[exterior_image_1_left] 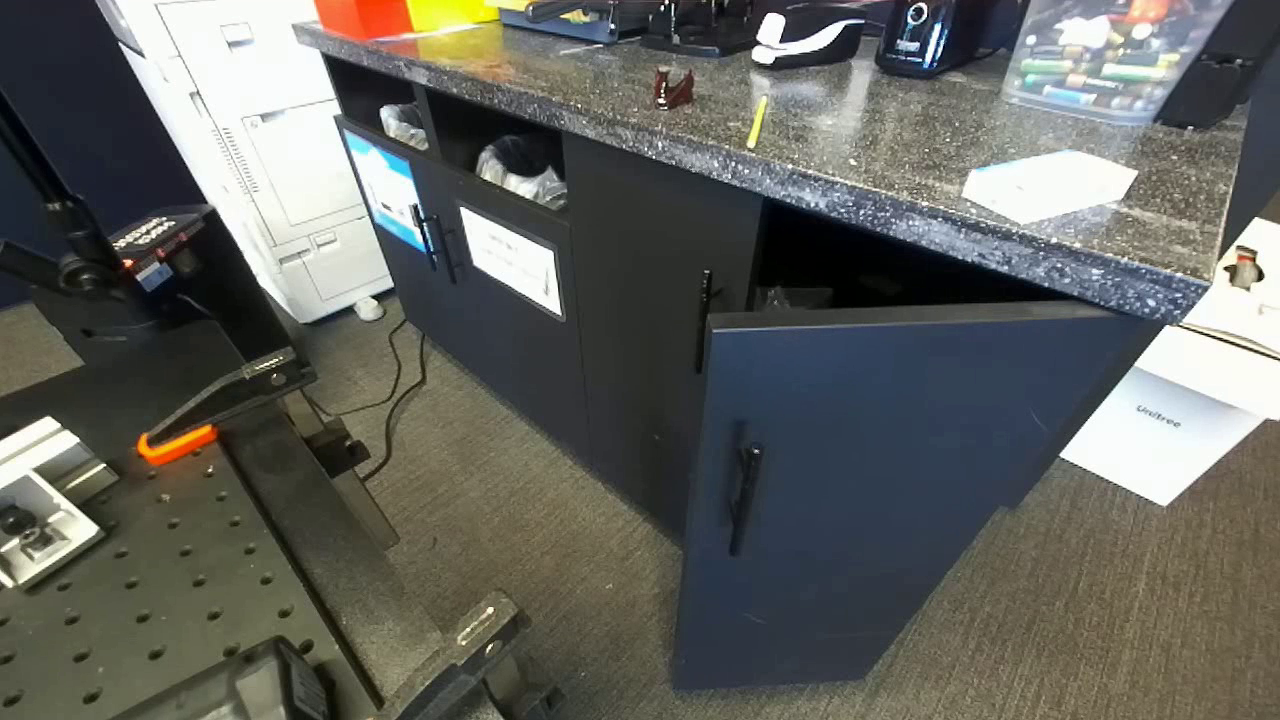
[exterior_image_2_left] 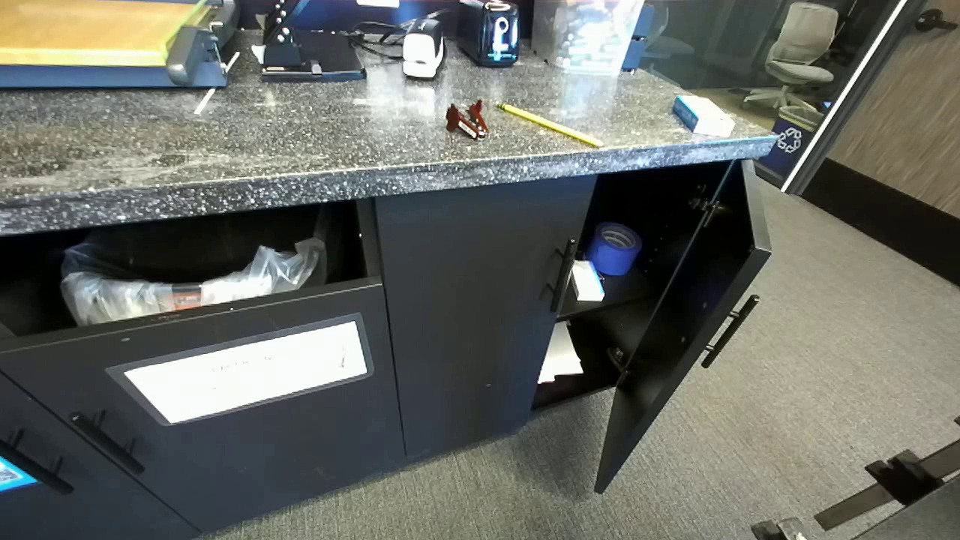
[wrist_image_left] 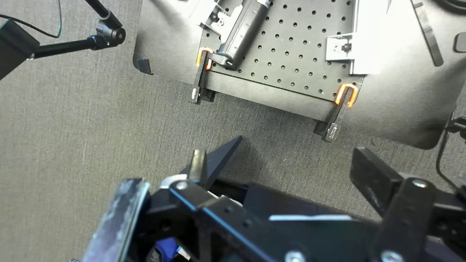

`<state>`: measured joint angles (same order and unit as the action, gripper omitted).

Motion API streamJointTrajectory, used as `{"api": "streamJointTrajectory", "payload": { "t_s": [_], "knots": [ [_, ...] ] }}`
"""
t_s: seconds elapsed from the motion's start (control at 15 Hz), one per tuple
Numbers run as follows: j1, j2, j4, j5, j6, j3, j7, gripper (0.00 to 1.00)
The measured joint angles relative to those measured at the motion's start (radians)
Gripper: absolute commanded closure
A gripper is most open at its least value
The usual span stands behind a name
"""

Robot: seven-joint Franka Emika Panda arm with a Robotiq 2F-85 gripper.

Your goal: Close the open cabinet door

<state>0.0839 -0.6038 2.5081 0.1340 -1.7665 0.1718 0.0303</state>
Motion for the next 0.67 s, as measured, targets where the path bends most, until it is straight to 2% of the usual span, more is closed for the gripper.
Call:
{"api": "streamJointTrajectory", "payload": {
  "t_s": [0.27, 0.67],
  "knots": [
    [-0.007, 0.083, 0.031, 0.042, -0.121, -0.044, 0.029, 0.00],
    [-0.073, 0.361, 0.015, 0.154, -0.393, -0.164, 0.161, 0.00]
  ]
}}
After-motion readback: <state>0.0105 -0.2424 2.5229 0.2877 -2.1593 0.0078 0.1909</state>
